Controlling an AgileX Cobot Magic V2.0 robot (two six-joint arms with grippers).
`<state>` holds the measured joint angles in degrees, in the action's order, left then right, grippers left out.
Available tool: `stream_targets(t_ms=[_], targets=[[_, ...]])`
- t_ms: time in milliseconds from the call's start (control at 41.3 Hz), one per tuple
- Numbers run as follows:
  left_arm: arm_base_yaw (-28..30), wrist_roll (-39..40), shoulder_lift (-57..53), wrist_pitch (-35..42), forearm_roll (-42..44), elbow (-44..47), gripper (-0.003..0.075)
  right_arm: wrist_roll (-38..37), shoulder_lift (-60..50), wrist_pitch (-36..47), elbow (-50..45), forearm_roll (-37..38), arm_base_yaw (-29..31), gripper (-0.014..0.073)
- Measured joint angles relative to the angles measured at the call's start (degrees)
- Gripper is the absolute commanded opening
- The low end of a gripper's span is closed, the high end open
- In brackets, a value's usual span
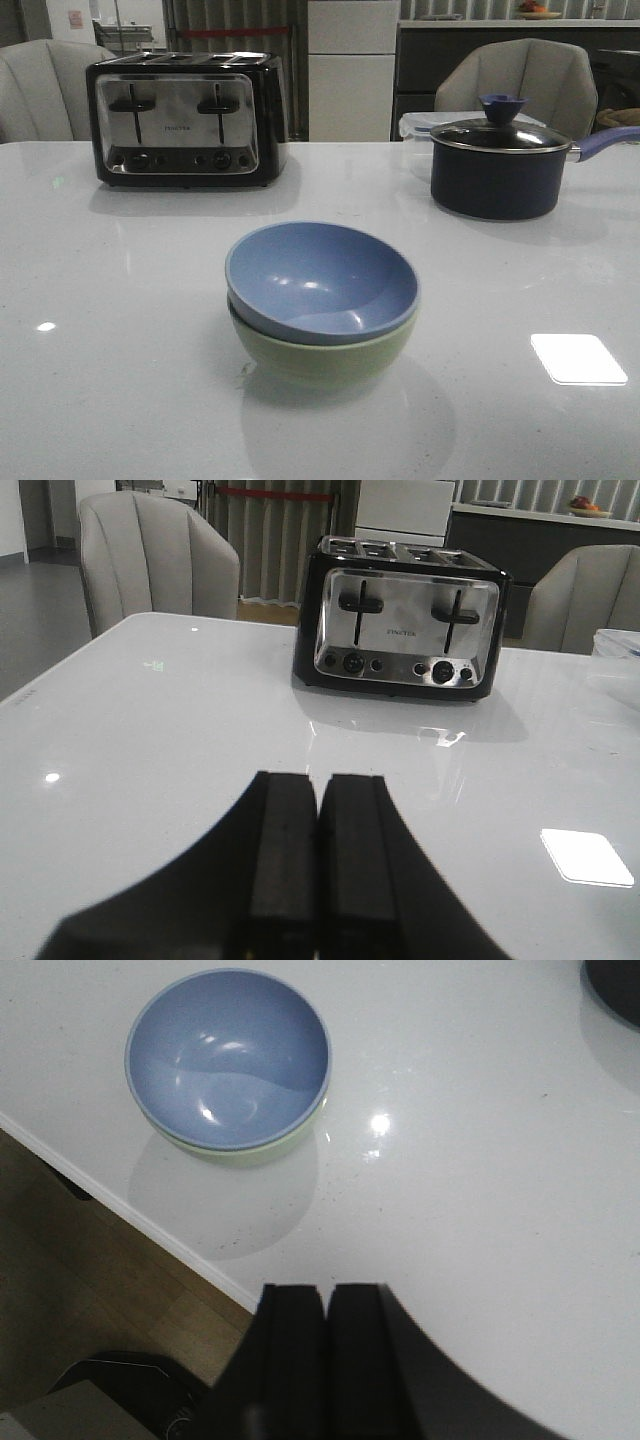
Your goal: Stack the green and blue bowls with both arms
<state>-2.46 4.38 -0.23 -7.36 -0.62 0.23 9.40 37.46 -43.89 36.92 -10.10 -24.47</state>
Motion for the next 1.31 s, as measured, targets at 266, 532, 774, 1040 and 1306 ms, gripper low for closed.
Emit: stream_targets(t_ms=[266,532,774,1040,1306], targets=[[0.0,-5.13,0.0,4.58,0.0,0.0,0.0093,0.0,0.0,0.0,0.0,0.0,0.0,0.0031],[-0.09,-5.53,0.0,7.36,0.0,0.0,0.0093,0.0,0.0,0.0,0.0,0.0,0.0,0.0031],[-0.09,-5.61,0.0,7.36,0.0,0.0,0.0093,0.0,0.0,0.0,0.0,0.0,0.0,0.0031],[-0.82,-5.61,0.0,7.36,0.0,0.0,0.0093,0.0,0.0,0.0,0.0,0.0,0.0,0.0031],[-0.85,-5.61,0.0,7.36,0.0,0.0,0.0093,0.0,-0.12,0.0,-0.13,0.0,0.0,0.0031]])
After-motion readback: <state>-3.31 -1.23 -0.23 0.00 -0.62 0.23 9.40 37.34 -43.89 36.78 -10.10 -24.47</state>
